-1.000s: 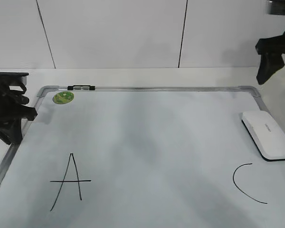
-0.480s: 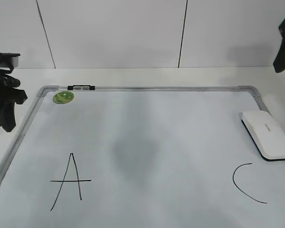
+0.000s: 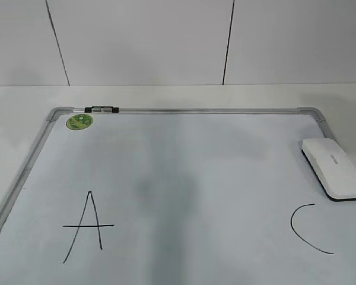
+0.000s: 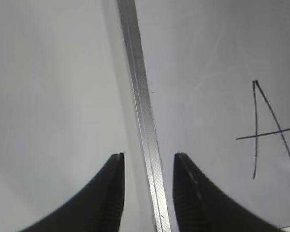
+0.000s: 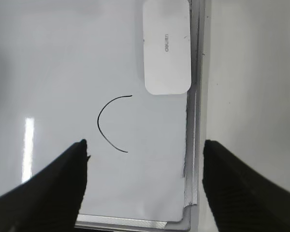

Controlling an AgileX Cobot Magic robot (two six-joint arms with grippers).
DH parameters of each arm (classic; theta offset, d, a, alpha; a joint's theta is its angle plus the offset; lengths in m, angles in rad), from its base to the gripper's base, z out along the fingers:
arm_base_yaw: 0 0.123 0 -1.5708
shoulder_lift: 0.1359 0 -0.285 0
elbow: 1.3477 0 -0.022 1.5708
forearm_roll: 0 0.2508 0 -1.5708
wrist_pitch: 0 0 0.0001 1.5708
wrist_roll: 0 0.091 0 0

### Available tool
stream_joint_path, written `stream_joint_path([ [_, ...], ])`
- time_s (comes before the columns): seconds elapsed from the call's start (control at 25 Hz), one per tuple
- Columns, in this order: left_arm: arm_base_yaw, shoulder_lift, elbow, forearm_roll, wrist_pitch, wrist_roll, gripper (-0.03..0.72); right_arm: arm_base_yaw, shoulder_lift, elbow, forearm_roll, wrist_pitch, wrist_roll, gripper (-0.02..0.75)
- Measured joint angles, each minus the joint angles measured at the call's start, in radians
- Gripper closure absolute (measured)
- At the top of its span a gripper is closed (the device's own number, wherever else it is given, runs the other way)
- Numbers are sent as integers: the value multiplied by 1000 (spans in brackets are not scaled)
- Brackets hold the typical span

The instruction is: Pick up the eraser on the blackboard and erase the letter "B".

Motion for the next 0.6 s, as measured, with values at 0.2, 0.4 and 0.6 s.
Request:
stream_joint_path([
  [0.2,0,-226,114,-38,5,0,433,0,-282,124,0,10,0,148],
  [0.4,0,-473,225,-45,22,0,433,0,-525,184,-34,16,-6,148],
  [0.6,0,-691,274,-45,30,0,433,0,-727,265,-73,24,-6,148],
])
